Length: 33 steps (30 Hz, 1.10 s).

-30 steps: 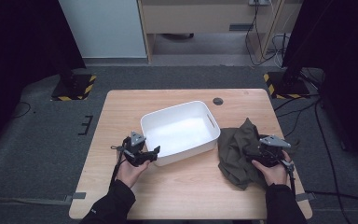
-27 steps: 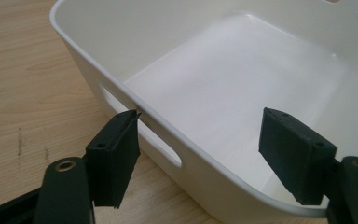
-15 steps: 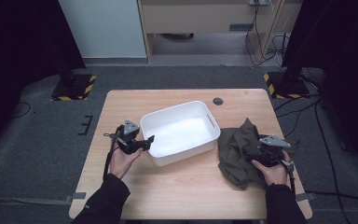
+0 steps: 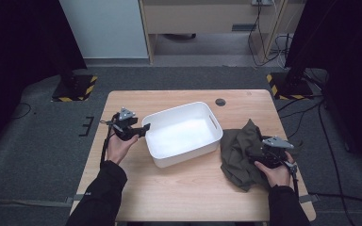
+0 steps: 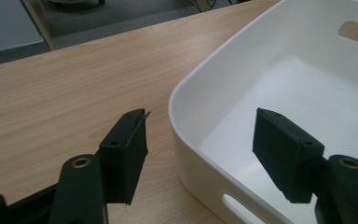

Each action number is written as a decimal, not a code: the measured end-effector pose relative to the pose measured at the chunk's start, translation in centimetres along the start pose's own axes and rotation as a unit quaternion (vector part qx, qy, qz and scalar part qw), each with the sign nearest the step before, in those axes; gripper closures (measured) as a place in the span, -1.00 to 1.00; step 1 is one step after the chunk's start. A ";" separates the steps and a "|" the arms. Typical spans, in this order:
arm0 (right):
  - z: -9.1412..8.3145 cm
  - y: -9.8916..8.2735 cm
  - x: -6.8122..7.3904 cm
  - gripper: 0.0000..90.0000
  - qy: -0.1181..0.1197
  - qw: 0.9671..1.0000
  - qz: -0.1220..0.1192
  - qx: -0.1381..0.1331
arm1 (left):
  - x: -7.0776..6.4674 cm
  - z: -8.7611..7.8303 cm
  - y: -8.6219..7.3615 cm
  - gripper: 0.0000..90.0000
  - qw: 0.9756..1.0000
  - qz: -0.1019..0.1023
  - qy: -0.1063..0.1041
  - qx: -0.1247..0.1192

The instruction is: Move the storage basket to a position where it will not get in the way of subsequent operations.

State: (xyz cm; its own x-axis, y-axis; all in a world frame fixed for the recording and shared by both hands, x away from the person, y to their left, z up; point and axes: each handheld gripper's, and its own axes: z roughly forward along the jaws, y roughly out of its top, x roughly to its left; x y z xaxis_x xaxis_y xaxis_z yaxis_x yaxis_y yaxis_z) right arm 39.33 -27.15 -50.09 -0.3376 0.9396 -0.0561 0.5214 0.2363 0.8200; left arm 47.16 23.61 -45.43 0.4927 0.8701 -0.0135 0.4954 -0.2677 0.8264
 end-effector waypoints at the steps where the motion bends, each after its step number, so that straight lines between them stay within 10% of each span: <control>1: 0.0 0.0 0.0 -0.78 0.000 1.000 0.000 0.000 | 0.2 0.2 0.0 -0.22 1.000 0.001 0.001 -0.004; 17: 0.1 0.0 0.0 -0.78 0.000 1.000 0.001 0.000 | 1.0 3.1 -0.2 0.21 1.000 -0.005 0.001 0.029; 33: 0.1 -0.1 0.1 -0.78 -0.001 1.000 -0.002 0.001 | -0.1 1.6 -1.4 0.54 1.000 -0.018 0.010 0.021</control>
State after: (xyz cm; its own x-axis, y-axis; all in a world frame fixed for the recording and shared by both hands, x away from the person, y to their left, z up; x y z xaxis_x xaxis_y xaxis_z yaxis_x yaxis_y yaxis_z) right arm 39.32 -27.04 -50.18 -0.3378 0.9393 -0.0606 0.5212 0.2403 0.8189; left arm 47.56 23.18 -47.48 0.4600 0.8874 -0.0305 0.5416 -0.2532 0.8016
